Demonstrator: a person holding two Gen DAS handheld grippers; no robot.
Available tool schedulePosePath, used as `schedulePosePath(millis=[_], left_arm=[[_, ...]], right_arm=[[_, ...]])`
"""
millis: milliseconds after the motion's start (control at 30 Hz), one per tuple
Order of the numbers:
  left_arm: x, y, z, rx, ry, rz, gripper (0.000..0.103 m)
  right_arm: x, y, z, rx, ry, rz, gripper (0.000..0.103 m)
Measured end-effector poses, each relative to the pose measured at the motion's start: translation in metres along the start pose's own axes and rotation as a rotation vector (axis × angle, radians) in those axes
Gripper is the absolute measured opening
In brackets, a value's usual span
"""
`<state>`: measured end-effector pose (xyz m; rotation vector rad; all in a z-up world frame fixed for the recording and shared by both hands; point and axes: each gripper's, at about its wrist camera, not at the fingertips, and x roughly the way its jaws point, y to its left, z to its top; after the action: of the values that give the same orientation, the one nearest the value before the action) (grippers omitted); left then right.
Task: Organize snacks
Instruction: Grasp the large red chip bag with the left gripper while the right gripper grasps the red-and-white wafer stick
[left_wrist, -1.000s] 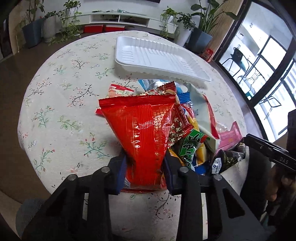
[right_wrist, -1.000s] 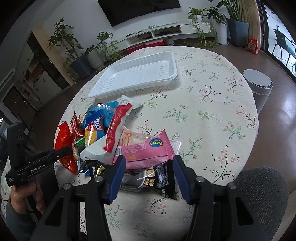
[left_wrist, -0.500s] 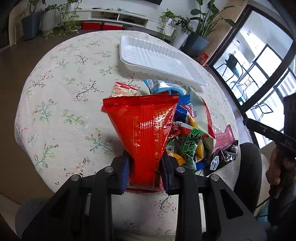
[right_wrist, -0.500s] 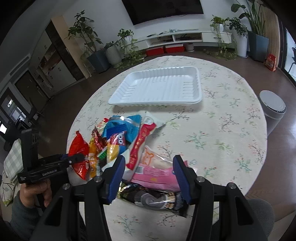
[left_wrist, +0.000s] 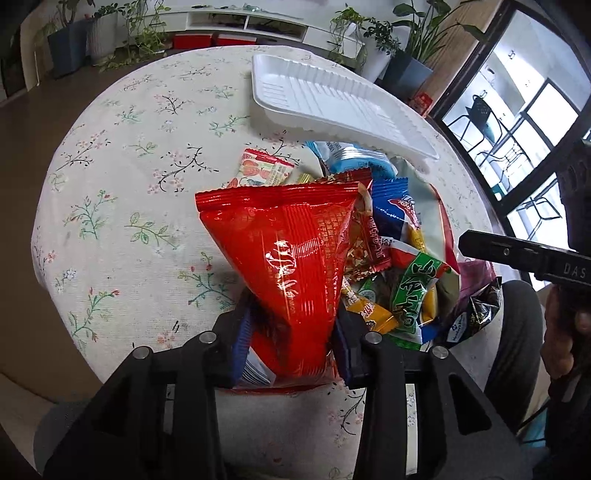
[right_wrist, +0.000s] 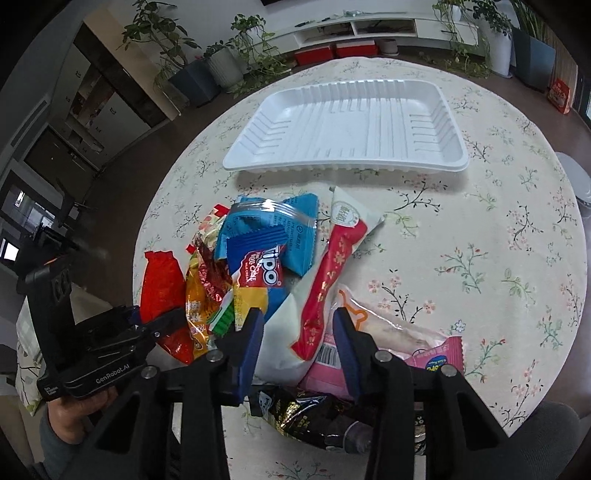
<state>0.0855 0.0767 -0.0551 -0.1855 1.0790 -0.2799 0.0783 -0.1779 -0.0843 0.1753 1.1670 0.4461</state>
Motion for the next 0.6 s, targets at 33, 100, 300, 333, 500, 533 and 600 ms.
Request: schedulePosePath(millis=[33, 100, 300, 333, 500, 533, 600], left_arm=[[0.001, 0.001, 0.001, 0.0, 0.0, 0.0, 0.036], [0.002, 0.003, 0.002, -0.002, -0.004, -0.009, 0.035], [0.0, 0.01, 0.001, -0.024, -0.017, -0.05, 0.031], [0.0, 0.011, 0.001, -0.025, -0.016, -0.056, 0.031], [0.002, 0.014, 0.002, -0.028, -0.003, -0.065, 0.031], [0.004, 0.013, 0.002, -0.026, 0.006, -0.066, 0.033], [0.005, 0.013, 0.003, -0.016, 0.016, -0.065, 0.034]], right_arm=[[0.002, 0.0, 0.002, 0.005, 0.009, 0.012, 0.043], [0.007, 0.004, 0.007, -0.001, 0.018, 0.015, 0.043], [0.034, 0.0, 0.016, 0.003, 0.095, -0.011, 0.043], [0.038, -0.004, 0.017, 0.015, 0.107, -0.006, 0.041], [0.045, -0.018, 0.02, 0.062, 0.104, 0.047, 0.024], [0.047, -0.021, 0.02, 0.064, 0.105, 0.058, 0.024], [0.05, -0.023, 0.02, 0.067, 0.108, 0.078, 0.024]])
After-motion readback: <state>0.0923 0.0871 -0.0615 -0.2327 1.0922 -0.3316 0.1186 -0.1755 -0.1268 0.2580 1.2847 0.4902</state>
